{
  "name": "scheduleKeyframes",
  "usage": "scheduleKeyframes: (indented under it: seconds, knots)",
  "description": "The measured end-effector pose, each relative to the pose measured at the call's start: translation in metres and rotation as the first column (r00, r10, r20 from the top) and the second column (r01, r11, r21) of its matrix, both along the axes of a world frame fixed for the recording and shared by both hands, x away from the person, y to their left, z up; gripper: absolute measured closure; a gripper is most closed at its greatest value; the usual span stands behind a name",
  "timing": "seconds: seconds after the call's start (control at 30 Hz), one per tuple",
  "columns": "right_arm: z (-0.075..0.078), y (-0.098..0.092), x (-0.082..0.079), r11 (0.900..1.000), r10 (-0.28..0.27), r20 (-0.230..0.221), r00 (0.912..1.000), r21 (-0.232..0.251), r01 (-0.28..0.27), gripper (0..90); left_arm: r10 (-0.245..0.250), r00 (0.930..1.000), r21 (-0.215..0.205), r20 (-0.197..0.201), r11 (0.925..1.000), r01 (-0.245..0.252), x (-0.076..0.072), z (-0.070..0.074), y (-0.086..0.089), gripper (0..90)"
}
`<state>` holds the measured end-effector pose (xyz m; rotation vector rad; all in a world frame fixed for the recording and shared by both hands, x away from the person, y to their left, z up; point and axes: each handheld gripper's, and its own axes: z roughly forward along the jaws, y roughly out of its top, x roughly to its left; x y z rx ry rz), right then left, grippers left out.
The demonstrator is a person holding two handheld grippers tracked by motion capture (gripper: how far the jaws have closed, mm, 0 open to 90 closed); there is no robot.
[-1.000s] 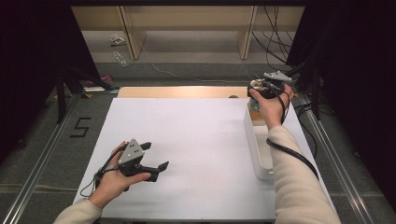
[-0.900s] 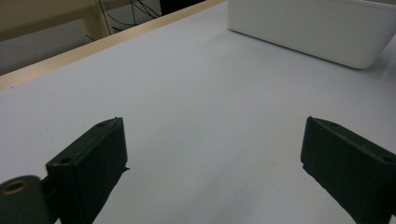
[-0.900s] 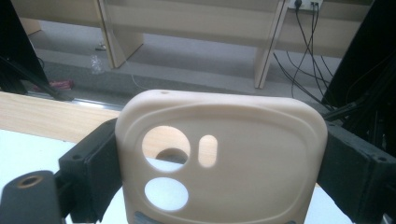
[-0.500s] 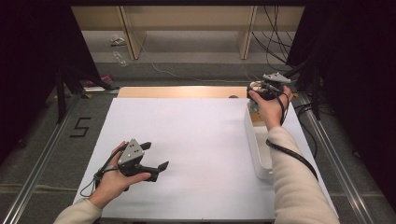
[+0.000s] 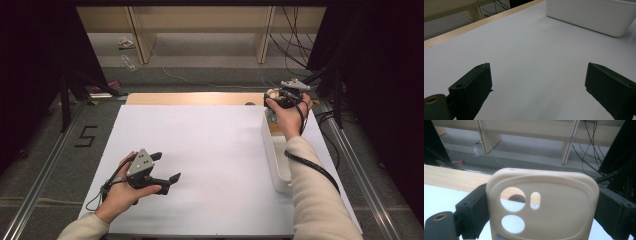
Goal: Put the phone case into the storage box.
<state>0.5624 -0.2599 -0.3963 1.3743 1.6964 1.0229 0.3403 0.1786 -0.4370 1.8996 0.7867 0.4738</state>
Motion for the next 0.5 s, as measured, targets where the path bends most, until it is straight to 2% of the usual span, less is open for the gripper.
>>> scheduleKeyframes:
  seconds: [0.5]
  knots:
    - [-0.006, 0.0002, -0.0003, 1.0, 0.003, -0.013, 0.9999, 0.001, -0.003, 11.4, -0.001, 1.0, 0.0, 0.001, 1.0, 0.001, -0.0001, 0.0, -0.0001, 6.8]
